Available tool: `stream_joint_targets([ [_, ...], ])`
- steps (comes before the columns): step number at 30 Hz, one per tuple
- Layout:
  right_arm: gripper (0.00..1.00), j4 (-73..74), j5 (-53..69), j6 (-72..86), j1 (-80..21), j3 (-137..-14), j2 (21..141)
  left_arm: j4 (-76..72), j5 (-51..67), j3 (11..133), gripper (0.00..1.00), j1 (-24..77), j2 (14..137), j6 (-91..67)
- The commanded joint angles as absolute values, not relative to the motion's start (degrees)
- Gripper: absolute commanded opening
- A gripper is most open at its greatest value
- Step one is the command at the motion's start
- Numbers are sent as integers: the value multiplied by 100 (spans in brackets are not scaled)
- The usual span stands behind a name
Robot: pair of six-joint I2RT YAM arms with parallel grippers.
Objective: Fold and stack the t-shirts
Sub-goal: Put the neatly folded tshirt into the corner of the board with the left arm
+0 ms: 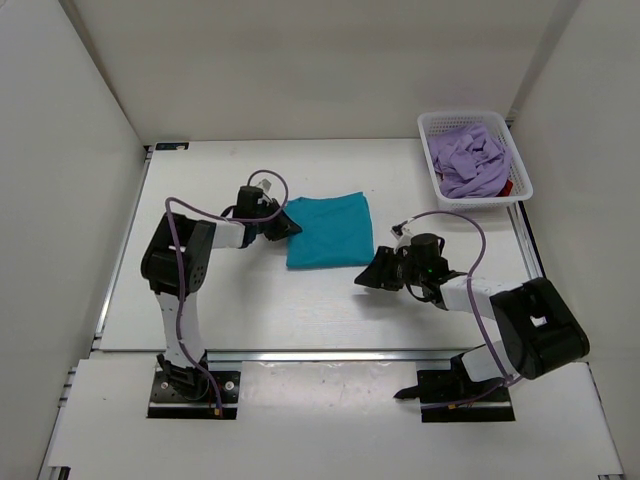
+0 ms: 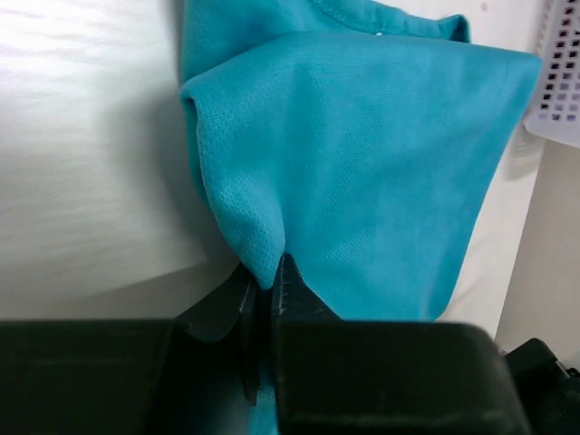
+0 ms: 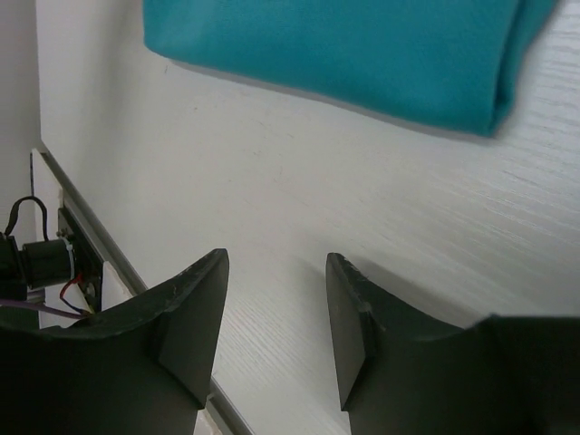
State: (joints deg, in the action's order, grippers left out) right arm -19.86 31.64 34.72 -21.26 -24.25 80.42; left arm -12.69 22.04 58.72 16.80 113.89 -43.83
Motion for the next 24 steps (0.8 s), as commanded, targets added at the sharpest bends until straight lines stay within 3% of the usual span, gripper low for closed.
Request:
stream_joint_targets([
  [1, 45, -2435, 3375, 3427, -2110, -2434, 8165, -1477, 2225, 6196, 10, 1933, 11513, -4605],
  [4, 45, -2557, 3410, 3428, -2066, -2408, 8218, -1407, 2162, 6810, 0, 1908, 11619, -4737],
  [9, 45, -2575, 3489, 3419, -2083, -2426, 8340, -1259, 2101, 7260, 0, 803, 11348, -5063],
  [16, 44, -2654, 3761, 3419, -2109, -2487, 8464, -1738, 1740, 5673, 0, -1622, 10320, -5369],
  [21, 44, -2646, 3893, 3384, -2206, -2522, 8525, -2451, 1529, 4747, 1, -2522, 10353, -6124],
  [24, 44, -2575, 3920, 3331, -2329, -2558, 8508, -2760, 1696, 4991, 1, -2689, 10949, -6345],
])
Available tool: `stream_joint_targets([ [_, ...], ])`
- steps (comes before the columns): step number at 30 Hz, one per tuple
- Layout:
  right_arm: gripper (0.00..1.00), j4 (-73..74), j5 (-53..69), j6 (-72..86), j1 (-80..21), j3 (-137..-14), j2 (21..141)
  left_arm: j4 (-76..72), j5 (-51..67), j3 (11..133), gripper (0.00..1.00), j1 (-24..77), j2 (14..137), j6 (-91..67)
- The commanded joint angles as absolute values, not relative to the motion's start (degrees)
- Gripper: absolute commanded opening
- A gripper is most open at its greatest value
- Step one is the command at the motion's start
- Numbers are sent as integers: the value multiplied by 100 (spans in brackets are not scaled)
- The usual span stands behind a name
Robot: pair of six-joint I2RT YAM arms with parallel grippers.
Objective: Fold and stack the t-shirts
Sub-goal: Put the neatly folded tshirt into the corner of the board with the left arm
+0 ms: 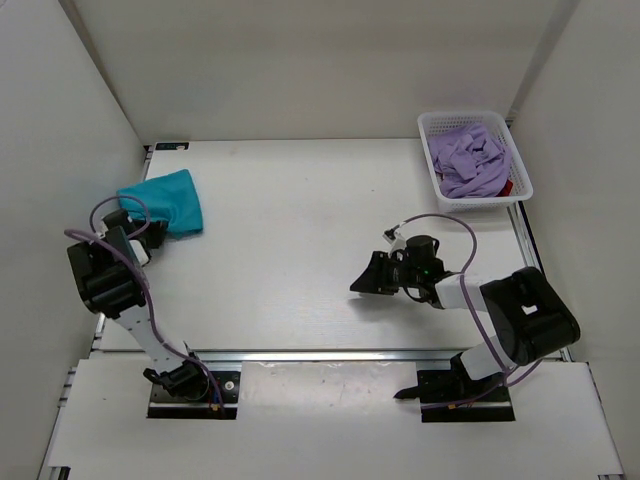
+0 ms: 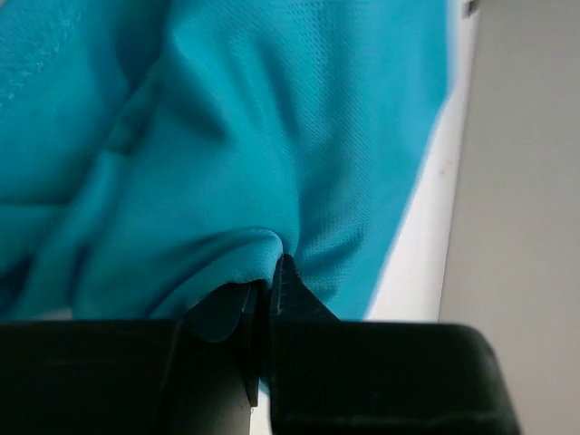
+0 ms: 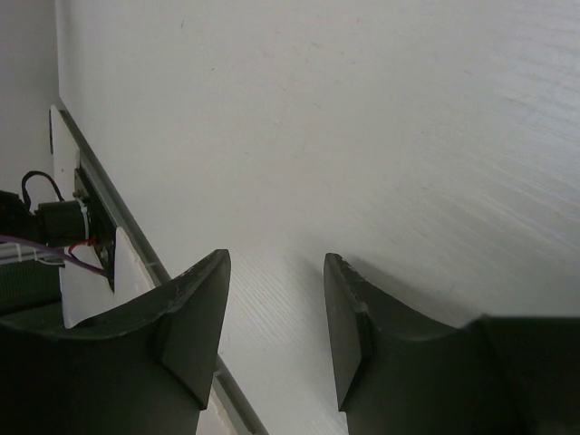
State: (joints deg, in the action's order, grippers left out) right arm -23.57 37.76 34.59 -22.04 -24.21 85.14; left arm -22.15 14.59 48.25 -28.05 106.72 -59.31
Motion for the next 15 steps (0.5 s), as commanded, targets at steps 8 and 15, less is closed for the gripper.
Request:
stream_joint_targets([
  [8, 44, -2356, 3920, 3322, -2311, -2531, 8604, -2348, 1503, 6676, 1, -2532, 12303, -6750],
  [15, 43, -2242, 3885, 3340, -2250, -2706, 8894, -1416, 1476, 8497, 4, -2434, 13262, -6521],
])
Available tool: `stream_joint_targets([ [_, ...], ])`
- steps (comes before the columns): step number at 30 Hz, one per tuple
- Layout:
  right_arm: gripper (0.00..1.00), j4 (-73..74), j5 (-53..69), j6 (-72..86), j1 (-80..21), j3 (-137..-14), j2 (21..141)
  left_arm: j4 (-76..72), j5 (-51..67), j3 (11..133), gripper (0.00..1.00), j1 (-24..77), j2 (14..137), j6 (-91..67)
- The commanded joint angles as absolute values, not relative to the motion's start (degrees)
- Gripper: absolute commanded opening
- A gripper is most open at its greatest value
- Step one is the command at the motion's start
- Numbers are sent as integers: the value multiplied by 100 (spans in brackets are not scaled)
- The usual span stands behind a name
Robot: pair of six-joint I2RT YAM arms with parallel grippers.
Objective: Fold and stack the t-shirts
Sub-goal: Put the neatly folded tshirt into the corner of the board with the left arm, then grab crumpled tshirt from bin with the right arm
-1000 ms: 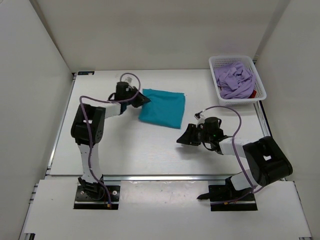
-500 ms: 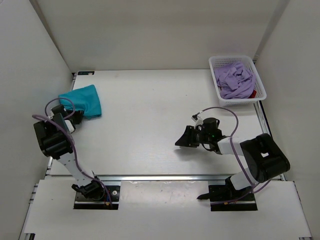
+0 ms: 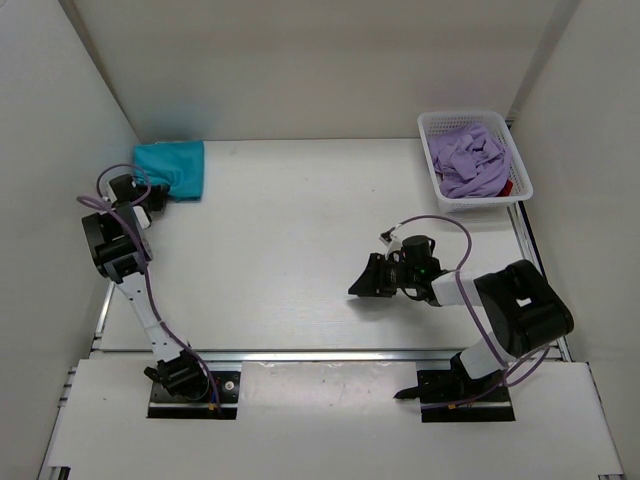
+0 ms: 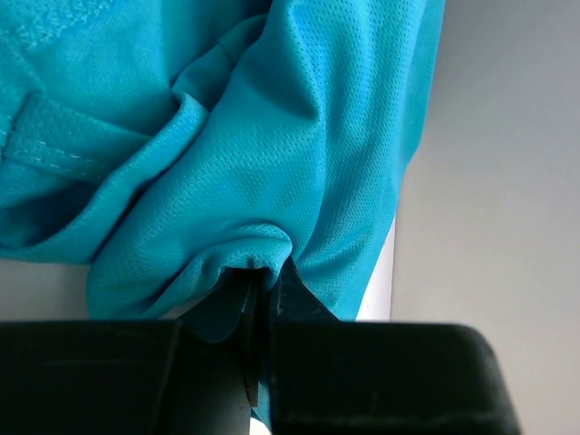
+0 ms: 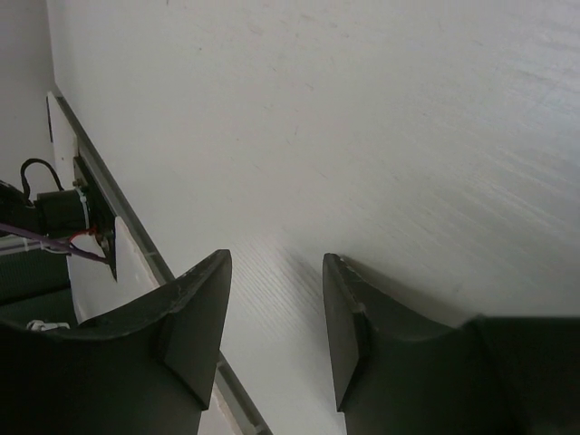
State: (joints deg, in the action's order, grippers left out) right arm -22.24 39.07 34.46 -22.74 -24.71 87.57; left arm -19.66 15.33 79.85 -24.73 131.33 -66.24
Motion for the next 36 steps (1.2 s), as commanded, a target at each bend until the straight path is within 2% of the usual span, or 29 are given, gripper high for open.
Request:
stream_joint_targets([
  [1, 43, -2267, 3841, 3357, -2276, -2733, 8895, -1354, 1503, 8577, 5, -2478, 13402, -6487],
  [3, 44, -2294, 3850, 3366, -2276, -2804, 8956, -1275, 1599, 8815, 10, -2470, 13465, -6443],
  [5, 46, -2294, 3858, 3401, -2294, -2865, 9026, -1353, 1521, 8711, 24, -2461, 13369, -6329],
  [6, 46, -2355, 3867, 3419, -2303, -2917, 9052, -1380, 1555, 8519, 27, -2478, 13272, -6302],
  [12, 52, -2294, 3780, 3437, -2478, -3076, 9071, -1652, 1451, 7482, 73, -2636, 12509, -6346],
  [14, 53, -2276, 3727, 3411, -2583, -3085, 9018, -1723, 1389, 7085, 77, -2646, 12043, -6311],
  [16, 54, -2171, 3587, 3428, -2601, -3111, 8817, -1775, 1152, 6463, 73, -2646, 11674, -6354],
  [18, 54, -2075, 3446, 3427, -2637, -3138, 8676, -1837, 1073, 5865, 51, -2602, 11147, -6415],
  [19, 53, -2066, 3393, 3428, -2672, -3199, 8640, -1846, 1029, 5767, 48, -2541, 11014, -6433],
  [20, 49, -2031, 3358, 3436, -2689, -3243, 8579, -1767, 1011, 5539, 39, -2453, 10778, -6442],
  [22, 31, -2004, 3139, 3542, -2715, -3366, 8500, -1723, 880, 5266, 28, -2304, 10365, -6372],
  [24, 5, -1943, 2866, 3569, -2821, -3558, 8420, -1644, 888, 5081, 19, -1944, 9968, -6233],
  [25, 0, -1751, 2648, 3507, -2882, -3768, 8385, -1557, 827, 5019, 15, -1664, 9627, -6084],
  [27, 0, -1416, 2330, 3455, -2935, -4137, 8341, -1415, 721, 4878, 15, -1048, 8933, -5768],
  [30, 0, -977, 1567, 3367, -2726, -4630, 8104, -1108, 318, 4703, 11, 495, 8063, -5091],
  [34, 0, -510, 1108, 3253, -1735, -5263, 7823, -1125, -289, 4149, 15, 2081, 7199, -4440],
  [36, 0, -55, 836, 3076, -1182, -5745, 7761, -1221, -317, 3755, 10, 2914, 6927, -4377],
])
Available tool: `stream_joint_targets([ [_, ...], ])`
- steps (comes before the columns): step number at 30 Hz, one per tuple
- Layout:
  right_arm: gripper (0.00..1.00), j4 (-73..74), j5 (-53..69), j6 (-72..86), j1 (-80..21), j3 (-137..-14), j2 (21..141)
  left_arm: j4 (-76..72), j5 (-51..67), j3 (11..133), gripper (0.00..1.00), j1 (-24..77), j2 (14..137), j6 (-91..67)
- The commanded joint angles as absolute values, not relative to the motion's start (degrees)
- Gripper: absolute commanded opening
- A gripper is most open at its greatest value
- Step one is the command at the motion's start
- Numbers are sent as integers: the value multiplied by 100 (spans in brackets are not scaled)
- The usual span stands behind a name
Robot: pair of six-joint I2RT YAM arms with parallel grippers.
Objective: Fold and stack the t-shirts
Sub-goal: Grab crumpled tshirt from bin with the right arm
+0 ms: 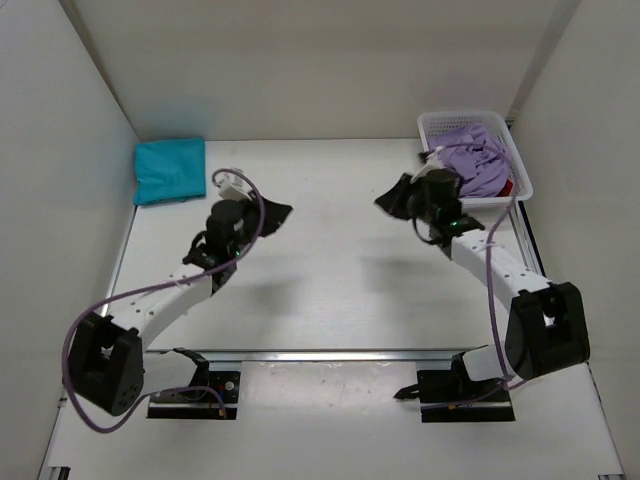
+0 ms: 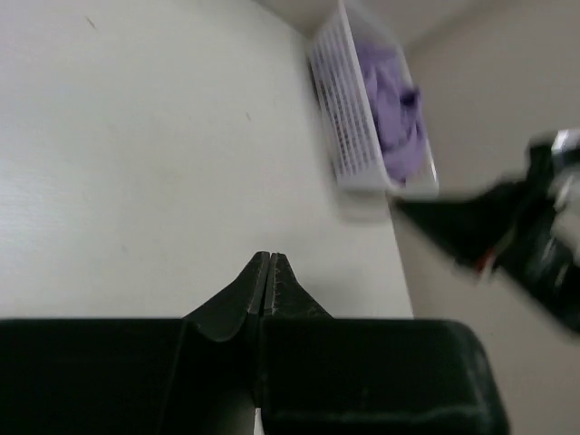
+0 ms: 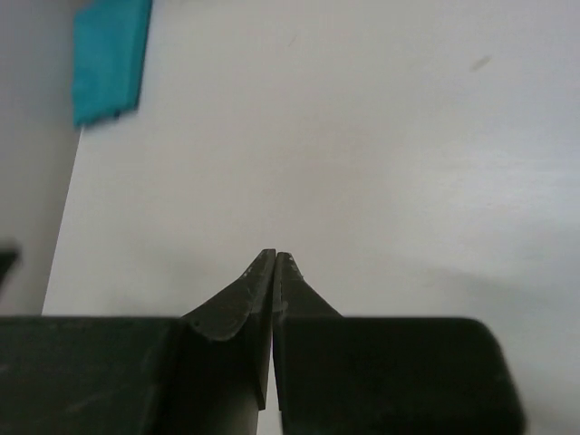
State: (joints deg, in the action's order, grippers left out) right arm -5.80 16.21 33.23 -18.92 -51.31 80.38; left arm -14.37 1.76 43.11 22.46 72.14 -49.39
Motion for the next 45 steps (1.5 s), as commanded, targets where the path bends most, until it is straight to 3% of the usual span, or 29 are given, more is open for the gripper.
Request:
stream_joint_targets([
  [1, 0, 147, 713, 2902, -891, -5879, 7804, -1283, -282, 3562, 7, 3057, 6874, -4394],
  [4, 0, 615, 203, 2541, -12, -6449, 8207, -1405, -36, 3096, 6, 3550, 6742, -4429],
  [8, 0, 1116, 378, 2479, 1035, -7538, 9104, -1713, 341, 2646, 12, 3876, 6522, -4482],
  [13, 0, 1967, 948, 1821, 1257, -9698, 10868, -1740, 1010, 2523, 21, 3560, 6460, -4377],
  [14, 3, 2047, 967, 1793, 1266, -10008, 11046, -1784, 1019, 2479, 22, 3551, 6408, -4377],
  [18, 35, 2810, 1195, 1381, 1310, -11886, 12320, -1828, 1046, 2400, 26, 3542, 6381, -4350],
  [20, 43, 3346, 1108, 1275, 1310, -12689, 12995, -1968, 1142, 2303, 26, 3376, 6398, -4412],
  [22, 47, 3637, 1343, 1248, 1371, -13619, 13462, -2004, 1178, 2268, 27, 3322, 6407, -4438],
  [27, 48, 3472, 1477, 1283, 1354, -13543, 13754, -2057, 1187, 2259, 27, 3199, 6591, -4465],
  [33, 43, 3560, 1573, 1187, 1266, -13667, 13939, -2092, 1222, 2232, 27, 3173, 6671, -4500],
  [36, 33, 3507, 1835, 1248, 1265, -13667, 13913, -2083, 1186, 2232, 27, 3190, 6636, -4535],
  [37, 18, 3533, 1872, 1344, 1283, -13702, 13913, -2100, 1187, 2215, 27, 3164, 6610, -4526],
  [39, 0, 3586, 1846, 1423, 1275, -13807, 13879, -2092, 1169, 2215, 27, 3190, 6618, -4535],
  [45, 0, 3472, 2099, 1608, 1116, -14159, 12897, -2127, 1213, 2180, 28, 3094, 6557, -4605],
])
